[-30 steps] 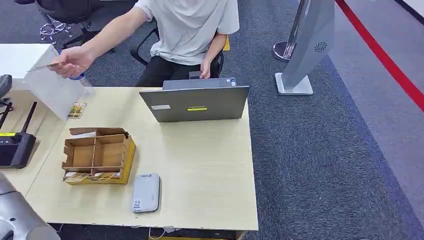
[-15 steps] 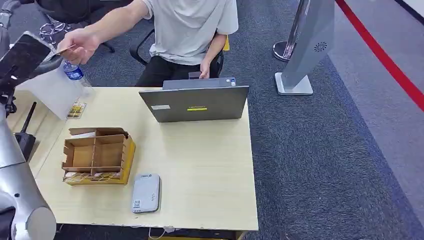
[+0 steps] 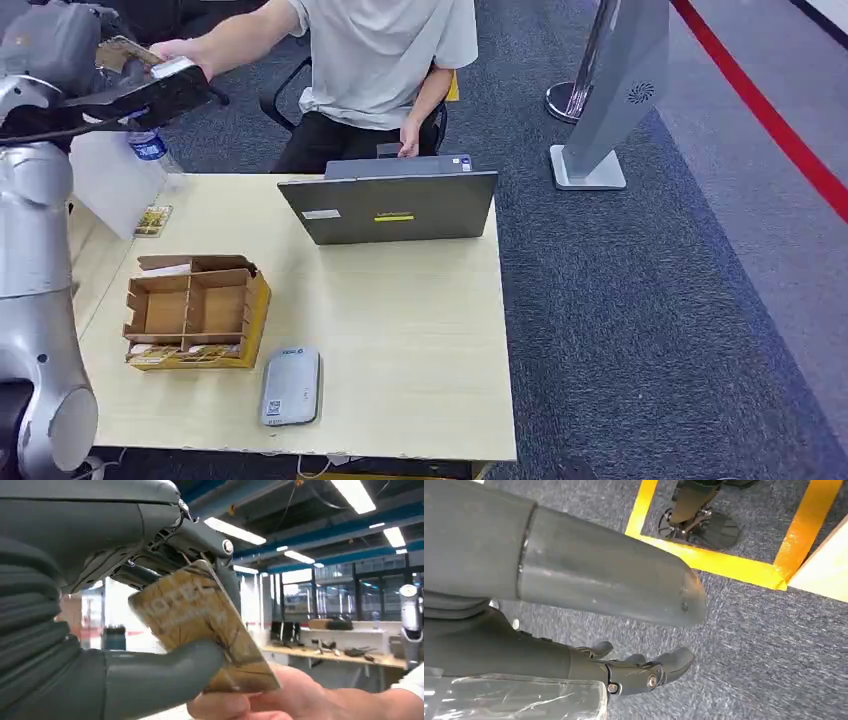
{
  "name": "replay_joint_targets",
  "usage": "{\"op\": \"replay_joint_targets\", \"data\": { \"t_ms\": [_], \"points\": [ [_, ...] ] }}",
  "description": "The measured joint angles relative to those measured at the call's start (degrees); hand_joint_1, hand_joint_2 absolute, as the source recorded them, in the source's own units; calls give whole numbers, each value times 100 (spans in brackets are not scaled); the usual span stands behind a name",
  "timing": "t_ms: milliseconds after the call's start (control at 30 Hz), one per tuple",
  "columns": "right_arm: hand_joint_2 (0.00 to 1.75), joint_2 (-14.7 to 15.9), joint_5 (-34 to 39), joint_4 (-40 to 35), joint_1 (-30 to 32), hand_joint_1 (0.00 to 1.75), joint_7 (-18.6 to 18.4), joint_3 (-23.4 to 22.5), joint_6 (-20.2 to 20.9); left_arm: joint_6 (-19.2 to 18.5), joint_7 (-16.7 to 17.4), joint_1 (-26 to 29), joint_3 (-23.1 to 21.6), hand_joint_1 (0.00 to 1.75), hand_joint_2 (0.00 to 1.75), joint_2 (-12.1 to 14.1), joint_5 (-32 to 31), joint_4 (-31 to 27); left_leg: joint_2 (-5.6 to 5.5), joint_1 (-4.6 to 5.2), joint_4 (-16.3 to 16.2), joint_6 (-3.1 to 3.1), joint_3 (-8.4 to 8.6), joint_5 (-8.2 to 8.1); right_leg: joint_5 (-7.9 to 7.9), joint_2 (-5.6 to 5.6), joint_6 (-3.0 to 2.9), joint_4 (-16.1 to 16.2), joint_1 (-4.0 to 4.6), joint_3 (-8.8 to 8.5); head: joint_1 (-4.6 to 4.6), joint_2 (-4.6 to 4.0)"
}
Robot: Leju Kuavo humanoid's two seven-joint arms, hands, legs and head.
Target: Pass the card to the sensor for recognition and then transmit it.
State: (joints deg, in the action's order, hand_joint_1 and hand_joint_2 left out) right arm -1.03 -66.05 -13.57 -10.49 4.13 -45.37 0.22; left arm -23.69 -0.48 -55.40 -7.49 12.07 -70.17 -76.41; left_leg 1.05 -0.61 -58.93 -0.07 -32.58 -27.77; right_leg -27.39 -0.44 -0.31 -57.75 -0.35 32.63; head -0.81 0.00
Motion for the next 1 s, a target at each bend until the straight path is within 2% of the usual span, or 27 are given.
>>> {"op": "replay_joint_targets", "data": {
  "t_ms": [167, 367, 433, 567, 700, 767, 833, 900, 1000],
  "points": [
    [0, -9, -231, 2, -67, 0, -46, 72, 2, -57, 242, -224, -444, 175, 175, 54, -709, 89, 1, 0, 0, 0, -1, 0, 0, 1, 0, 0, 0, 0, 0, 0],
    [0, -11, -533, 2, -122, 0, -181, 245, -42, -94, 258, -354, -648, 175, 175, 48, -801, 195, -1, 0, 0, 0, -1, 0, 0, 0, 0, 0, 0, 2, 0, 0],
    [0, -11, -675, 4, -121, 0, -525, 343, 7, -144, 258, -342, -696, 175, 175, 2, -762, 262, -2, 2, -1, 0, 0, 0, 0, -1, 0, 1, -1, 3, 0, 0],
    [0, -11, -763, 11, 115, 0, -516, 461, -7, 777, 242, -27, -700, 175, 175, -175, -801, 733, -10, 2, -1, 0, -2, 0, 0, -8, 0, 1, -2, 0, -2, 0],
    [0, -9, -815, 11, 281, 0, -516, 485, -31, 1108, 117, 357, -702, 175, 175, -352, -740, 762, -2, 2, 0, 0, -4, 0, 0, -2, 0, 0, -2, 1, 0, 0],
    [0, -9, -741, 11, 342, 0, -511, 483, -85, 1104, -53, 721, -731, 175, 175, -380, -526, 338, 0, 3, 0, 0, -4, -2, -1, 0, 0, 1, -2, 1, 2, 0],
    [0, -2, -603, 13, 454, 0, -450, 461, -151, 1196, -217, 1361, -858, 175, 175, -301, -290, -454, 2, 5, 1, 6, -4, -9, -5, 3, 4, 2, -3, 1, 4, 0],
    [0, 0, -469, 17, 566, 0, -395, 406, -208, 1496, -331, 2071, -1052, 175, 175, -78, -196, -1228, 8, 6, 4, 11, -4, -21, -12, 8, 1, 2, -4, 0, 9, 0],
    [0, 4, -402, 28, 721, 0, -415, 256, -245, 2305, -444, 3361, -1415, 175, 175, 440, -251, -2257, 28, 3, 6, 8, 5, -38, -27, 28, 1, 2, -3, 4, 0, 0]
  ]
}}
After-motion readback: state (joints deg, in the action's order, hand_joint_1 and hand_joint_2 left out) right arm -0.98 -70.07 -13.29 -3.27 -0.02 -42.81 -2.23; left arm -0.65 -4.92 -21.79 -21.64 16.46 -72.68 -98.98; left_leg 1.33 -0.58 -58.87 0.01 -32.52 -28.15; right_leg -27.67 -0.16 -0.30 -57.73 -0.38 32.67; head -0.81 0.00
